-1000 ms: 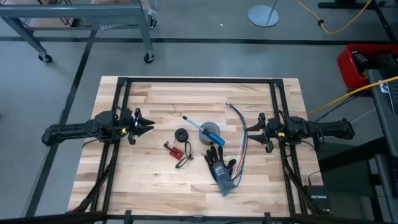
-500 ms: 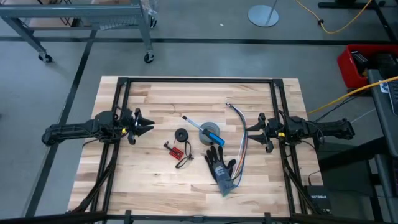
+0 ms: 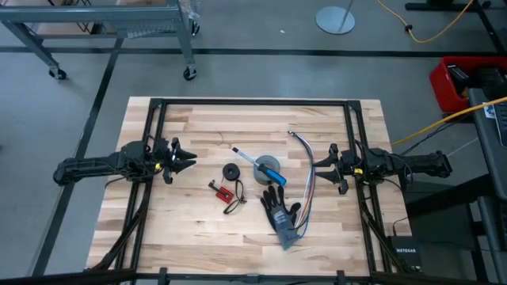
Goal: Coil cords
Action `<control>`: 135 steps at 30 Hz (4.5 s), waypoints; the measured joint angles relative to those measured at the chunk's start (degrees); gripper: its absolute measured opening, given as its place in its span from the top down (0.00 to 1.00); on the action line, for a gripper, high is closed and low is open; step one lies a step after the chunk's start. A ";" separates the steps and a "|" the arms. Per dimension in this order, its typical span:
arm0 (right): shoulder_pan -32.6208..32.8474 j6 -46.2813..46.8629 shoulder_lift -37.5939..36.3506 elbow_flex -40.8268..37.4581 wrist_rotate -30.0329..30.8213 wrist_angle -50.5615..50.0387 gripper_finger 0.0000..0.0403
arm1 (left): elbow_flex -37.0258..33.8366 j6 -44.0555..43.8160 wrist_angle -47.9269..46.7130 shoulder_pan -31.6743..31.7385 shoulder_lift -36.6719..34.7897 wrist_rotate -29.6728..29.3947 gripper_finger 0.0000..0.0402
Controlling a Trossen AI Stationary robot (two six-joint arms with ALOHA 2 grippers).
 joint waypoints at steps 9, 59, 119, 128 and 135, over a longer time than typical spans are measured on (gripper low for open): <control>0.01 0.00 0.00 0.00 -0.01 0.01 0.61 | 0.00 0.00 0.00 -0.01 -0.01 -0.01 0.71; -0.01 2.29 0.00 -0.08 15.46 10.58 0.61 | -0.01 -15.32 2.61 0.02 3.12 -20.32 0.46; -0.01 13.97 0.15 0.01 15.42 12.80 0.61 | 18.82 -53.36 22.80 -0.02 80.13 2.46 0.44; -0.01 13.97 0.17 0.01 15.42 11.64 0.61 | 20.38 -53.34 22.75 -0.02 82.94 5.18 0.52; -0.01 13.97 0.17 0.01 15.39 11.64 0.61 | 20.40 -53.33 22.77 0.76 82.91 5.69 0.74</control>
